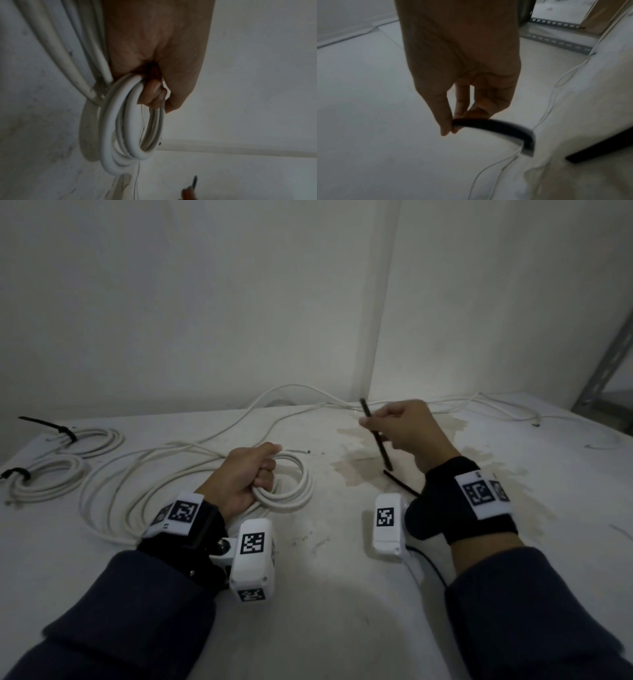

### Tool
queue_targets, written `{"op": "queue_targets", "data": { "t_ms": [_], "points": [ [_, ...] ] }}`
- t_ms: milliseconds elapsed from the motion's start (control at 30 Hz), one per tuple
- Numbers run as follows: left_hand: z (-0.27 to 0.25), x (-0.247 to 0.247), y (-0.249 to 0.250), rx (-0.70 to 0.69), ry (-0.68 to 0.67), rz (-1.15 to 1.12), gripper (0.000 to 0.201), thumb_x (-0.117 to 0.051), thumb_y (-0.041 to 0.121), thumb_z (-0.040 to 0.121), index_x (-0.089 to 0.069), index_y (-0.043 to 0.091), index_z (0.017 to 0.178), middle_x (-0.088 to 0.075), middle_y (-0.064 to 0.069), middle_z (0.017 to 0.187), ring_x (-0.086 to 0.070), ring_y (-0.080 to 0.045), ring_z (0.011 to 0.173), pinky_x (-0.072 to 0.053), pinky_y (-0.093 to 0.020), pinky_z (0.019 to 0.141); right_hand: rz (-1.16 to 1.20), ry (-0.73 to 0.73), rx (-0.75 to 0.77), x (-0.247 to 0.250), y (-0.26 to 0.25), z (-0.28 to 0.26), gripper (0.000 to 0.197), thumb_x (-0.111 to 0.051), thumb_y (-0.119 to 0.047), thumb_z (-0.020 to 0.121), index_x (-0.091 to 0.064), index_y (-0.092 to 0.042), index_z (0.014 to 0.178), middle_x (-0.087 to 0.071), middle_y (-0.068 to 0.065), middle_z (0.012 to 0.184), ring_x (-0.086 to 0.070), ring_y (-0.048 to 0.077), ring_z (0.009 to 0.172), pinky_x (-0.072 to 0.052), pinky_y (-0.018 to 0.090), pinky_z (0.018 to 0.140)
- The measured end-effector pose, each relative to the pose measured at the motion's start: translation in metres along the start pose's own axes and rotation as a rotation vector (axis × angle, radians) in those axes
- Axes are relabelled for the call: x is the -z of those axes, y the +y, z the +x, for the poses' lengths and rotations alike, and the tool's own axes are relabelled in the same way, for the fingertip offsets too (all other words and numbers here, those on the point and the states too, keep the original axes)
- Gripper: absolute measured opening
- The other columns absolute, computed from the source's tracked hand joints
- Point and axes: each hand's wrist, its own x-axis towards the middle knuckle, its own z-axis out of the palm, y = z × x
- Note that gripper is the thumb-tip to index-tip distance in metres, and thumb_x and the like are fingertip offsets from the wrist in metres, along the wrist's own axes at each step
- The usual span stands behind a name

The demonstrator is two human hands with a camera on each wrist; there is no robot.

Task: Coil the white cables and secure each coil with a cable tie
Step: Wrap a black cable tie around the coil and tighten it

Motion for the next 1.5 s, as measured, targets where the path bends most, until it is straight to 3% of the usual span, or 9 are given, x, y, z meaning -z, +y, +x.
{"op": "queue_targets", "data": {
  "t_ms": [233, 433, 600, 733, 933, 1067, 1200, 1333, 1500],
  "points": [
    [-0.011, -0.001, 0.009, -0.066, -0.034, 0.094, 0.028, -0.051, 0.01, 0.096, -0.043, 0.012, 0.068, -0.031, 0.005, 0.049, -0.023, -0.002, 0.033, -0.02, -0.012, 0.031, 0.381, -0.402, -0.022, -0.048, -0.045, -0.033, 0.021, -0.059, -0.028, 0.095, -0.061, -0.011, 0.083, -0.067, 0.005, 0.069, -0.055, 0.009, 0.043, -0.036, 0.015, 0.039],
    [-0.033, 0.013, 0.017, -0.175, 0.002, 0.284, 0.022, -0.051, 0.013, 0.096, -0.054, 0.006, 0.075, -0.037, 0.006, 0.047, -0.026, -0.001, 0.035, -0.024, -0.013, 0.033, 0.523, -0.444, -0.057, -0.084, -0.039, -0.048, 0.023, -0.055, -0.025, 0.097, -0.057, -0.008, 0.081, -0.069, 0.008, 0.064, -0.065, 0.012, 0.049, -0.048, 0.017, 0.044],
    [-0.048, 0.026, 0.016, -0.206, 0.032, 0.359, 0.024, -0.051, 0.012, 0.097, -0.055, 0.009, 0.073, -0.036, 0.004, 0.051, -0.026, -0.002, 0.036, -0.024, -0.014, 0.035, 0.733, -0.568, -0.115, -0.098, -0.034, -0.056, 0.021, -0.057, -0.015, 0.095, -0.062, 0.001, 0.082, -0.071, 0.016, 0.077, -0.071, 0.02, 0.07, -0.057, 0.021, 0.062],
    [-0.051, 0.032, 0.013, -0.18, 0.023, 0.297, 0.019, -0.05, 0.009, 0.097, -0.057, 0.006, 0.079, -0.034, 0.01, 0.045, -0.024, -0.001, 0.036, -0.022, -0.013, 0.034, 0.924, -0.615, -0.143, -0.096, -0.029, -0.064, 0.021, -0.051, 0.001, 0.091, -0.065, 0.003, 0.077, -0.072, 0.014, 0.078, -0.071, 0.021, 0.078, -0.057, 0.021, 0.069],
    [-0.048, 0.038, 0.009, -0.121, 0.03, 0.171, 0.009, -0.052, 0.01, 0.096, -0.053, 0.006, 0.088, -0.032, 0.009, 0.045, -0.023, -0.002, 0.035, -0.022, -0.013, 0.032, 0.908, -0.664, -0.116, -0.102, -0.026, -0.072, 0.035, -0.04, 0.018, 0.085, -0.069, 0.005, 0.07, -0.072, 0.013, 0.072, -0.071, 0.018, 0.07, -0.057, 0.02, 0.066],
    [-0.044, 0.039, 0.005, -0.151, 0.044, 0.186, 0.014, -0.052, 0.01, 0.095, -0.058, 0.001, 0.104, -0.034, 0.009, 0.047, -0.025, -0.001, 0.036, -0.023, -0.012, 0.031, 0.957, -0.701, -0.168, -0.104, -0.019, -0.071, 0.033, -0.043, 0.011, 0.086, -0.072, 0.003, 0.073, -0.072, 0.014, 0.078, -0.071, 0.019, 0.073, -0.057, 0.021, 0.067],
    [-0.045, 0.036, 0.004, -0.186, 0.059, 0.156, 0.012, -0.049, 0.007, 0.096, -0.06, 0.005, 0.091, -0.034, 0.008, 0.047, -0.025, -0.001, 0.035, -0.023, -0.011, 0.031, 0.893, -0.647, -0.187, -0.105, -0.018, -0.068, 0.024, -0.052, -0.015, 0.095, -0.069, -0.002, 0.086, -0.072, 0.007, 0.078, -0.068, 0.015, 0.067, -0.055, 0.019, 0.061],
    [-0.044, 0.038, 0.004, -0.195, 0.075, 0.127, 0.02, -0.048, 0.006, 0.096, -0.062, 0.009, 0.082, -0.032, 0.008, 0.048, -0.024, 0.0, 0.035, -0.021, -0.011, 0.031, 0.908, -0.554, -0.122, -0.106, -0.016, -0.067, 0.039, -0.048, -0.002, 0.096, -0.074, -0.005, 0.067, -0.072, 0.008, 0.072, -0.07, 0.015, 0.065, -0.055, 0.017, 0.061],
    [-0.043, 0.038, 0.002, -0.216, 0.086, 0.197, 0.017, -0.052, 0.008, 0.095, -0.063, 0.009, 0.081, -0.034, 0.007, 0.049, -0.026, -0.002, 0.037, -0.023, -0.013, 0.033, 0.981, -0.627, -0.077, -0.105, -0.014, -0.067, 0.023, -0.046, 0.013, 0.088, -0.062, 0.009, 0.104, -0.066, 0.023, 0.099, -0.067, 0.028, 0.094, -0.056, 0.023, 0.083]
  ]
}}
